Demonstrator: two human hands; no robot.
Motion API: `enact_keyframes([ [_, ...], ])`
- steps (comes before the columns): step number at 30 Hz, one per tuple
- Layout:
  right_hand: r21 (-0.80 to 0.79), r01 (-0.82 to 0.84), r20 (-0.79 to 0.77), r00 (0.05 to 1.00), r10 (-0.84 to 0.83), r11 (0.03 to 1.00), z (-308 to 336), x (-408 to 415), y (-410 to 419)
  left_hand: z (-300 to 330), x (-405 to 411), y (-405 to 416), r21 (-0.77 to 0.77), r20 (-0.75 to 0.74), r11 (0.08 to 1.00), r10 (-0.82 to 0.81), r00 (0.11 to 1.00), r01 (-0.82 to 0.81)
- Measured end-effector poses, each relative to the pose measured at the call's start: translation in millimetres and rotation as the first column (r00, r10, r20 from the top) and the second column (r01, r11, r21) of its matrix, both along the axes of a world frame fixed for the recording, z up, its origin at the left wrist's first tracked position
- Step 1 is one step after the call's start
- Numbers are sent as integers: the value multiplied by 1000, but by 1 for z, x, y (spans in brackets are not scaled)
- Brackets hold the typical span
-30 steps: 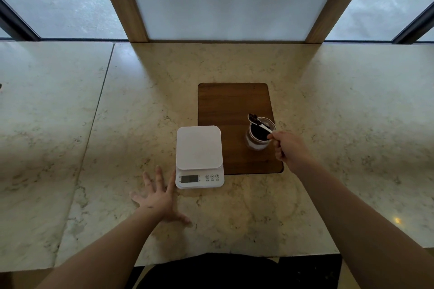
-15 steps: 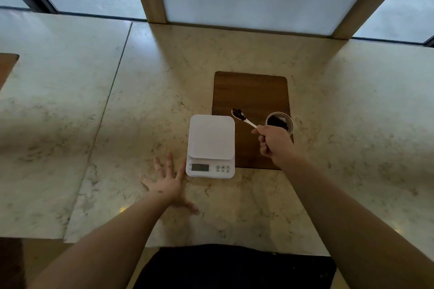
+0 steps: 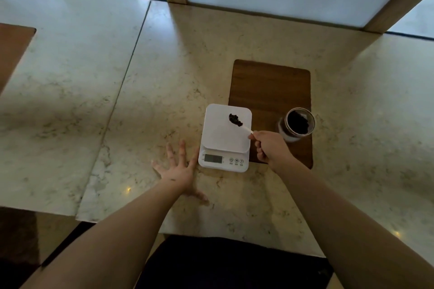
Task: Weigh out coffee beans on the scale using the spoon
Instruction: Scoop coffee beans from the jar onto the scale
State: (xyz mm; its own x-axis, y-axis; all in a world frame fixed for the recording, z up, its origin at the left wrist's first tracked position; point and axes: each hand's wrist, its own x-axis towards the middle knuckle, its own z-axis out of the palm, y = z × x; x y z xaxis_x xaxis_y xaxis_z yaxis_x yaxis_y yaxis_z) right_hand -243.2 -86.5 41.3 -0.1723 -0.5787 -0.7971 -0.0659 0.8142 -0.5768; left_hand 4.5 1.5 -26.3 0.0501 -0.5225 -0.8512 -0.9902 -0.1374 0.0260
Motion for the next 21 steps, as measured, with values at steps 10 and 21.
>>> enact_keyframes([
  [10, -90, -96, -11, 995, 96, 991, -17, 3, 8, 7, -3, 2, 8, -4, 1000, 10, 1000, -10],
  [21, -274, -519, -500, 796, 341, 809, -24, -1, 14, 7, -4, 2, -6, -18, 1000, -5, 1000, 5],
])
